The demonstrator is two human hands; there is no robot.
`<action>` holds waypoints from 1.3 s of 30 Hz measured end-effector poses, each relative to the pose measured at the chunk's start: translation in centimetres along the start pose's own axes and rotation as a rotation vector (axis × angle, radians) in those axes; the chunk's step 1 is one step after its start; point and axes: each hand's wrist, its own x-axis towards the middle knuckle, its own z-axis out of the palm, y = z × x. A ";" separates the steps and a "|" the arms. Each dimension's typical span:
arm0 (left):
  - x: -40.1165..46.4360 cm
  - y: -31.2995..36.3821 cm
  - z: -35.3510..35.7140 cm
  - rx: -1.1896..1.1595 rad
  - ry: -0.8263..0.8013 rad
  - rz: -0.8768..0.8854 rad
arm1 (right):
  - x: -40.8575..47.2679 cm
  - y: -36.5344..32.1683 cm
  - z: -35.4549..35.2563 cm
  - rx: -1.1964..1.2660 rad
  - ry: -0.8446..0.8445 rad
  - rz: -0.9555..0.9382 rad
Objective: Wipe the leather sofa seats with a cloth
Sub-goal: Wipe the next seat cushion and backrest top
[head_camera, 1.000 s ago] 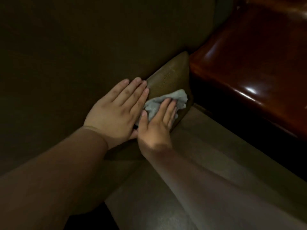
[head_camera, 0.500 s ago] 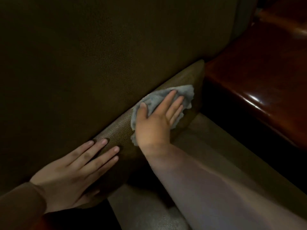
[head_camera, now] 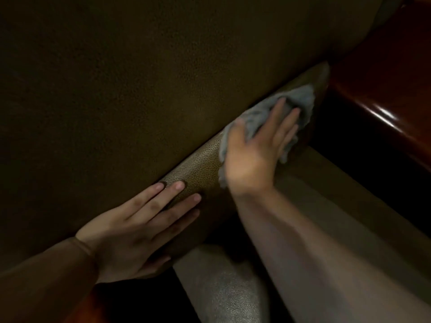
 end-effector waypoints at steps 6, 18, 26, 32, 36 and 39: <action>-0.1 0.2 0.1 0.021 0.008 0.003 | 4.8 1.2 -2.6 -0.255 -0.121 -0.113; 0.0 0.1 0.1 0.044 -0.001 0.020 | -3.5 -0.2 -0.4 -0.339 -0.204 -0.234; 0.0 0.1 0.1 0.055 0.022 -0.004 | -2.8 0.6 0.8 -0.186 -0.036 -0.256; -0.1 0.2 0.0 0.070 0.033 -0.003 | -1.9 2.9 -0.6 -0.276 -0.139 -0.336; 0.0 -0.1 0.0 0.082 0.033 0.004 | 3.5 2.1 -0.6 -0.187 0.035 -0.132; 0.1 0.0 0.0 0.065 0.040 0.016 | -1.7 2.1 1.4 -0.016 0.038 0.046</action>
